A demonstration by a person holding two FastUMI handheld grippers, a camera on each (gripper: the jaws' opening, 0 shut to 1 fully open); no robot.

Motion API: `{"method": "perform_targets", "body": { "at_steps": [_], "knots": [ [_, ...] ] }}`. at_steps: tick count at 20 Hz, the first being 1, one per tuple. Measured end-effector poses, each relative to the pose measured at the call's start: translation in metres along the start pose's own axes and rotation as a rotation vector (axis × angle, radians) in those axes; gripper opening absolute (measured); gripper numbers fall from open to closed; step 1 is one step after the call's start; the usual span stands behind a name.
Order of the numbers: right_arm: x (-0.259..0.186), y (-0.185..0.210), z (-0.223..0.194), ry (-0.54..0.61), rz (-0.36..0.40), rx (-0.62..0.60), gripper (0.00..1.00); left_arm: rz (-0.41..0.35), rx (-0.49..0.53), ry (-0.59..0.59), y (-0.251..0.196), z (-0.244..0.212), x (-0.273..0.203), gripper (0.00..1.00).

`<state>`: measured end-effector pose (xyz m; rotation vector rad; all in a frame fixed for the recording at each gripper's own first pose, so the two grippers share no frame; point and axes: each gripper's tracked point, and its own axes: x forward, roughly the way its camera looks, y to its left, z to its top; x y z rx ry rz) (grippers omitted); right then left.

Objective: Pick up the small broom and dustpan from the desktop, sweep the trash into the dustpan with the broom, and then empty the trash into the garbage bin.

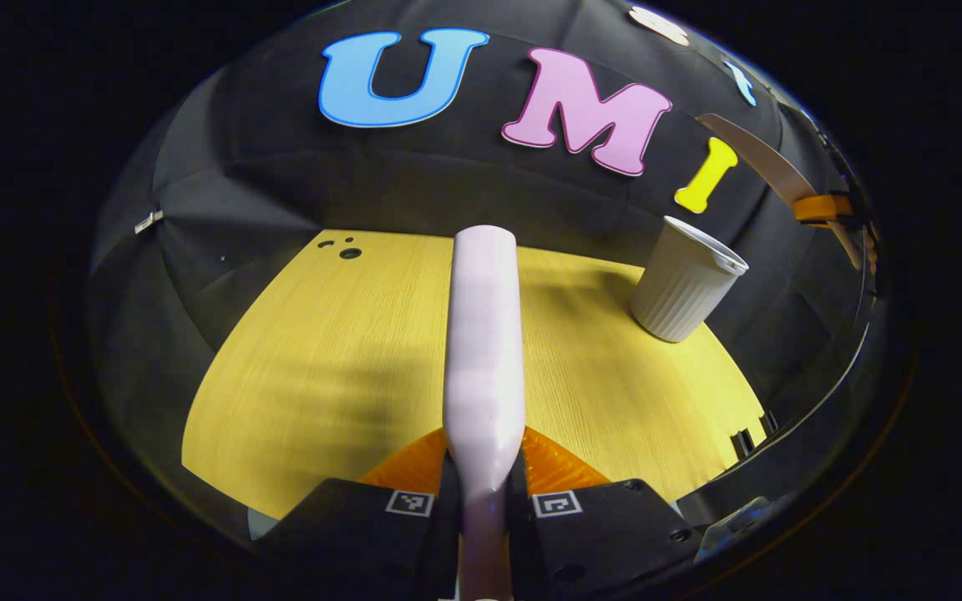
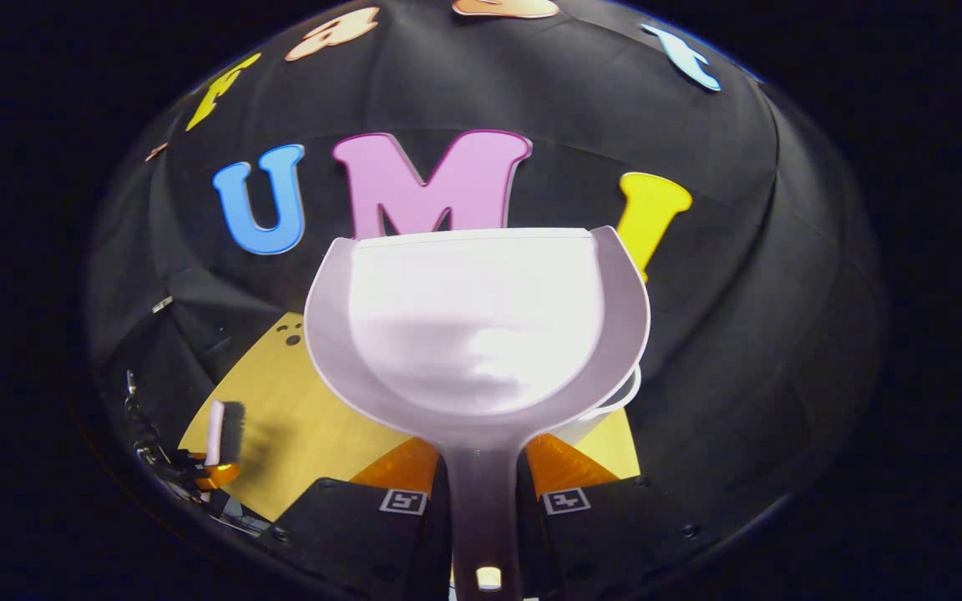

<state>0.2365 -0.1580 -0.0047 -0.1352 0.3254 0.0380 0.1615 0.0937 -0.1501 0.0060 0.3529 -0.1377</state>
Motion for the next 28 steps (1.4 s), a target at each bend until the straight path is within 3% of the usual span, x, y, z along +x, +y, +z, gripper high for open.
{"method": "perform_targets", "body": {
  "at_steps": [5, 7, 11, 13, 16, 20, 25, 27, 28],
  "knots": [
    [0.028, 0.069, -0.075, 0.124, 0.129, -0.005, 0.35, 0.013, -0.01, 0.034, 0.009, -0.009, 0.017, 0.29],
    [0.038, 0.086, -0.107, 0.17, 0.143, -0.033, 0.31, 0.021, 0.009, 0.062, 0.015, -0.016, 0.027, 0.29],
    [0.067, 0.116, -0.173, 0.273, 0.155, -0.071, 0.39, 0.038, 0.025, 0.124, 0.021, -0.028, 0.05, 0.3],
    [0.099, 0.128, -0.223, 0.364, 0.163, -0.09, 0.36, 0.053, 0.027, 0.193, 0.027, -0.041, 0.076, 0.29],
    [0.126, 0.12, -0.268, 0.444, 0.148, -0.03, 0.32, 0.091, 0.034, 0.269, 0.039, -0.05, 0.102, 0.27],
    [0.143, 0.108, -0.31, 0.536, 0.108, 0.018, 0.36, 0.15, 0.036, 0.346, 0.051, -0.066, 0.121, 0.29],
    [0.155, 0.102, -0.341, 0.604, 0.082, 0.046, 0.36, 0.18, 0.065, 0.426, 0.05, -0.075, 0.139, 0.28],
    [0.156, 0.105, -0.344, 0.601, 0.094, 0.03, 0.41, 0.196, 0.12, 0.454, 0.045, -0.078, 0.143, 0.33],
    [0.154, 0.108, -0.344, 0.603, 0.11, 0.038, 0.38, 0.204, 0.137, 0.452, 0.043, -0.076, 0.144, 0.35]
  ]
}}
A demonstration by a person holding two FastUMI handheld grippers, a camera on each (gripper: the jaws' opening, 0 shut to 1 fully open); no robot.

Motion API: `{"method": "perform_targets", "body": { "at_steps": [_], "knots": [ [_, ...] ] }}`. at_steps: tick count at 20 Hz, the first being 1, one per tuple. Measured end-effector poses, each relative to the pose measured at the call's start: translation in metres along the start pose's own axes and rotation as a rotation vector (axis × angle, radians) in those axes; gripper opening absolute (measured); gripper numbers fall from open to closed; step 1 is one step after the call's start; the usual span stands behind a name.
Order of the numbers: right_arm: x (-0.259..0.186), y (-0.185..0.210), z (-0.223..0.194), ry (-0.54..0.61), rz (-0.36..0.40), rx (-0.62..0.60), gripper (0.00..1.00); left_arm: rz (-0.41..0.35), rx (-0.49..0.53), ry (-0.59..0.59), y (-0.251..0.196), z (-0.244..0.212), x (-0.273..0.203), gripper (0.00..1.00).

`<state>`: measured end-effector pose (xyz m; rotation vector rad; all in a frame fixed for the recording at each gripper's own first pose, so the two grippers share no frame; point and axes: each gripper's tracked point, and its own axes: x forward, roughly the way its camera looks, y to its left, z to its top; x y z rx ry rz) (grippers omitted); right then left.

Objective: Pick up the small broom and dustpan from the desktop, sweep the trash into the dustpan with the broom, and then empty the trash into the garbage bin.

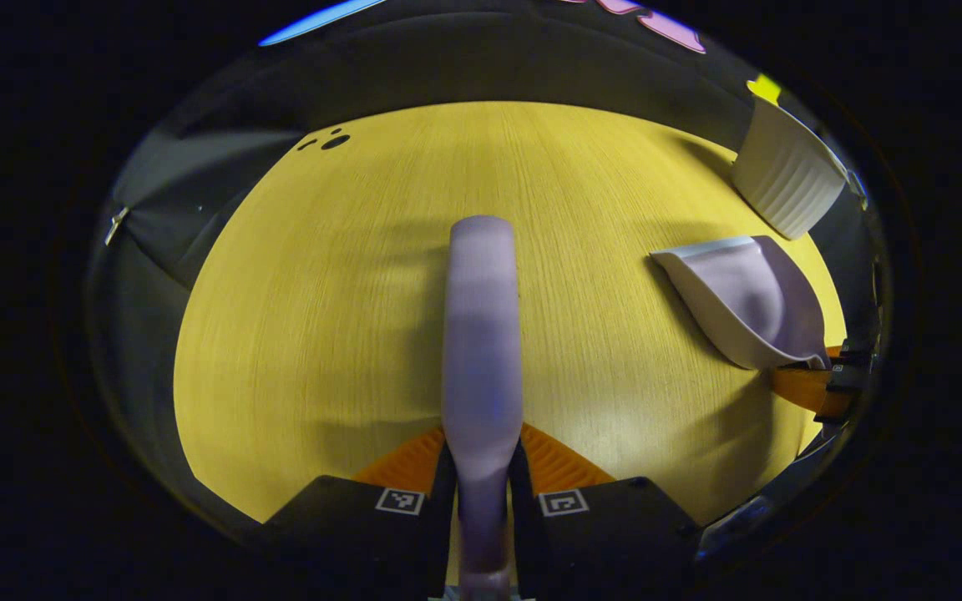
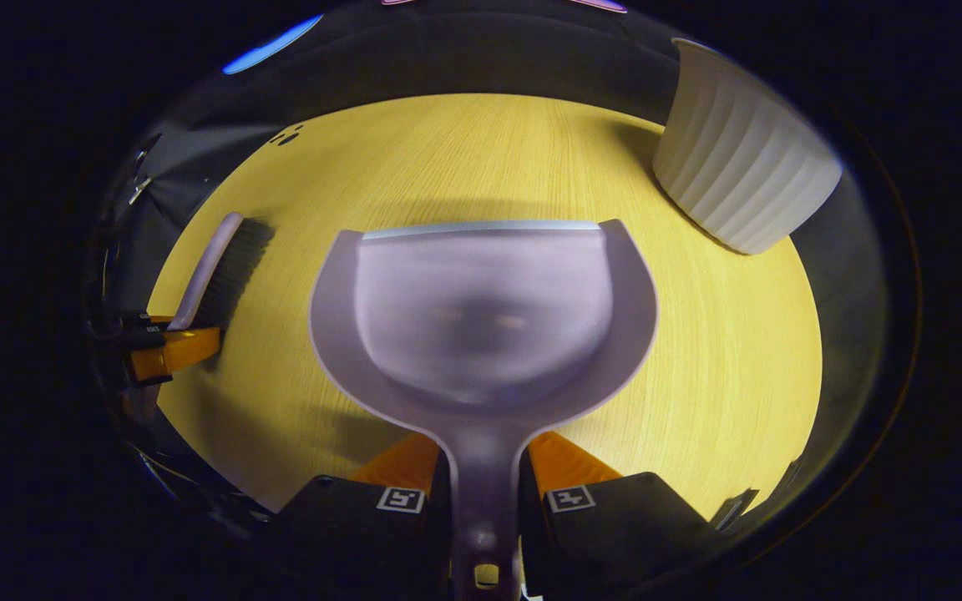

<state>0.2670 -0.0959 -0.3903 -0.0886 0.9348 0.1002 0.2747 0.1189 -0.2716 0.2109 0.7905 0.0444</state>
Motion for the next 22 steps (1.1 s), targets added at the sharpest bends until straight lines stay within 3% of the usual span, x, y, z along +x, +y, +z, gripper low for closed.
{"method": "perform_targets", "body": {
  "at_steps": [1, 2, 5, 6, 9, 16, 19, 22],
  "knots": [
    [0.0, 0.003, 0.001, 0.0, 0.012, 0.003, 0.41, 0.007, 0.004, -0.008, -0.001, 0.002, -0.002, 0.39],
    [-0.003, 0.01, 0.001, -0.002, 0.037, 0.009, 0.48, 0.017, 0.003, -0.024, -0.001, 0.006, -0.004, 0.5],
    [-0.009, 0.015, 0.009, -0.035, 0.046, 0.042, 0.87, 0.017, -0.023, -0.084, -0.001, 0.016, -0.018, 1.0],
    [-0.015, 0.013, 0.012, -0.05, 0.039, 0.051, 1.0, 0.018, -0.032, -0.107, 0.0, 0.018, -0.025, 0.97],
    [-0.046, 0.009, 0.024, -0.137, 0.019, 0.042, 1.0, 0.036, -0.041, -0.212, 0.002, 0.028, -0.062, 0.97],
    [-0.152, 0.008, 0.067, -0.415, 0.007, 0.053, 1.0, 0.073, -0.033, -0.616, -0.001, 0.05, -0.188, 0.96],
    [-0.213, 0.016, 0.088, -0.601, 0.024, 0.051, 0.99, 0.118, -0.073, -0.823, -0.003, 0.044, -0.259, 0.96],
    [-0.291, 0.026, 0.092, -0.829, 0.037, 0.021, 0.99, 0.073, -0.095, -0.93, -0.027, 0.011, -0.321, 0.96]
  ]
}}
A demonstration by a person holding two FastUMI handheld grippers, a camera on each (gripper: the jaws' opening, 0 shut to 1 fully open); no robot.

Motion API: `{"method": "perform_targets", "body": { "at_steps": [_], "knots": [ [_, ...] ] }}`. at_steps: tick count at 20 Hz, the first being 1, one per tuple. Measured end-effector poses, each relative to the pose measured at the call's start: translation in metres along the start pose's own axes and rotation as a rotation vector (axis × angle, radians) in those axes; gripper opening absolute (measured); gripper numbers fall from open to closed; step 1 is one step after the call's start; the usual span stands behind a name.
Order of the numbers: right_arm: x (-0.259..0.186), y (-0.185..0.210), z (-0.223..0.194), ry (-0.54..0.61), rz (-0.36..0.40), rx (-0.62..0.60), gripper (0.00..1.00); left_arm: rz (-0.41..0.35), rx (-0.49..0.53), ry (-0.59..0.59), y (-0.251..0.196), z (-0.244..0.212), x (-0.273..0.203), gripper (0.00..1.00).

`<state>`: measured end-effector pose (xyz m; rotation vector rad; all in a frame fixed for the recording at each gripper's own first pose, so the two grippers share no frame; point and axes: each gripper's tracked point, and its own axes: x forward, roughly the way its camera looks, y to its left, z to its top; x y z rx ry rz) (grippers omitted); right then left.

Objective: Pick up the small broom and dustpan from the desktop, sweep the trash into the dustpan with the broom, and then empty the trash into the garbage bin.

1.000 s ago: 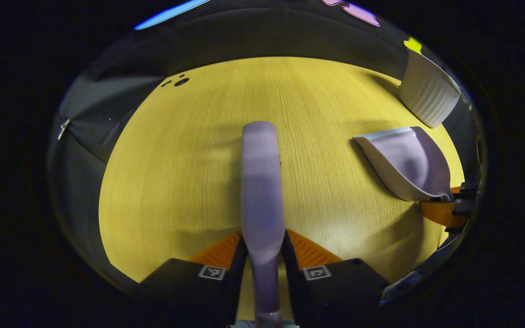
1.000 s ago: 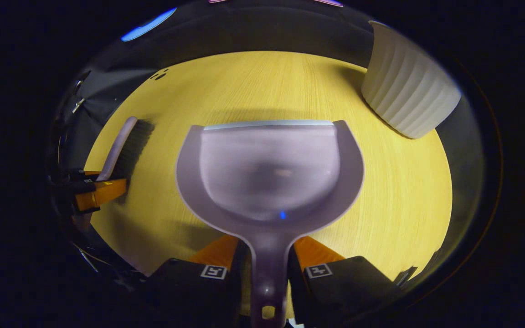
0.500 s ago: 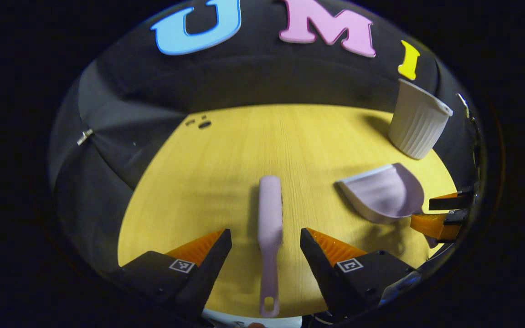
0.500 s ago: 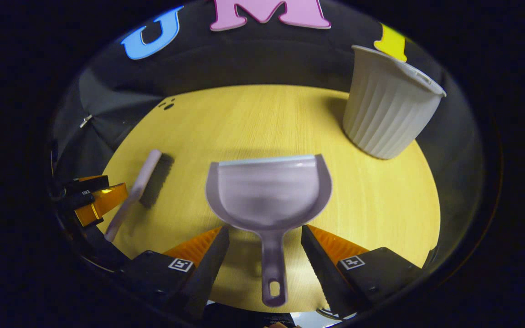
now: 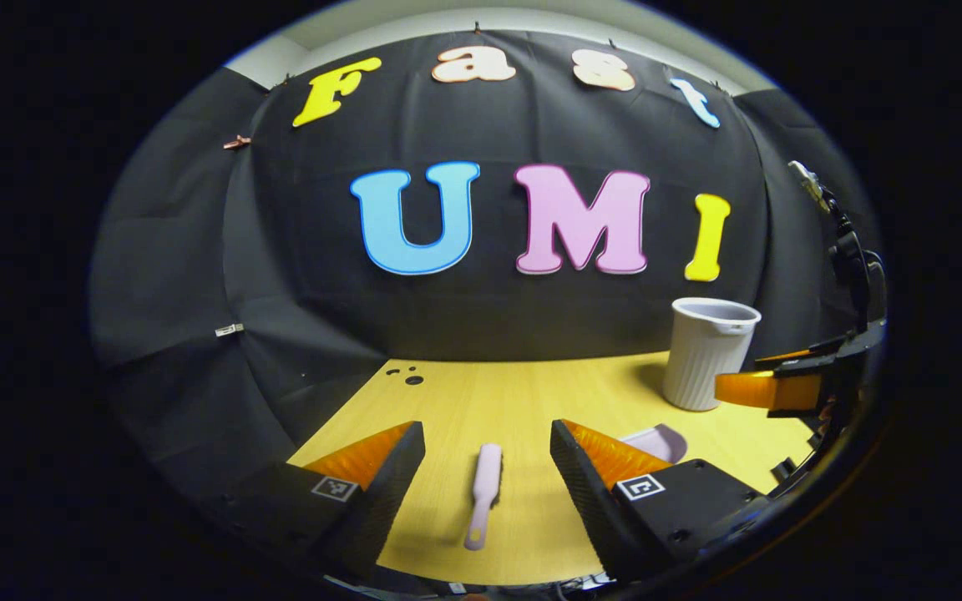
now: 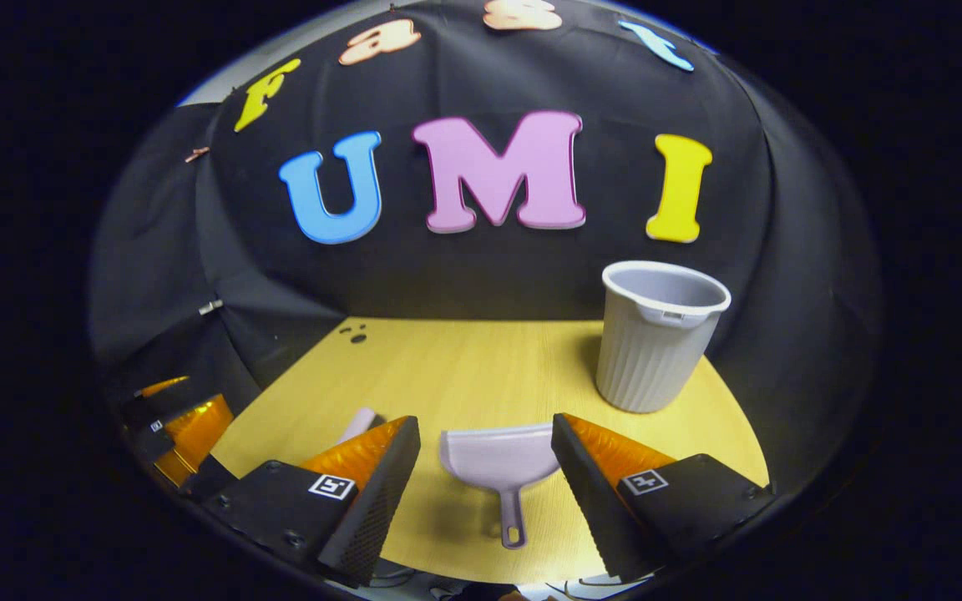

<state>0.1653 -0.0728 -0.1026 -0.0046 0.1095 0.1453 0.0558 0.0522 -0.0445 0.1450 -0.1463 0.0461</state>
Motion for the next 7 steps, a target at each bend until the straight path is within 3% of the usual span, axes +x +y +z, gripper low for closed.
{"method": "perform_targets", "body": {
  "at_steps": [4, 7],
  "knots": [
    [-0.043, 0.008, -0.003, -0.077, 0.014, -0.027, 0.99, -0.002, -0.047, -0.02, 0.0, 0.002, -0.039, 0.96],
    [-0.054, 0.016, -0.032, -0.024, 0.032, -0.031, 0.99, -0.017, -0.089, 0.029, -0.004, -0.019, -0.05, 0.96]
  ]
}}
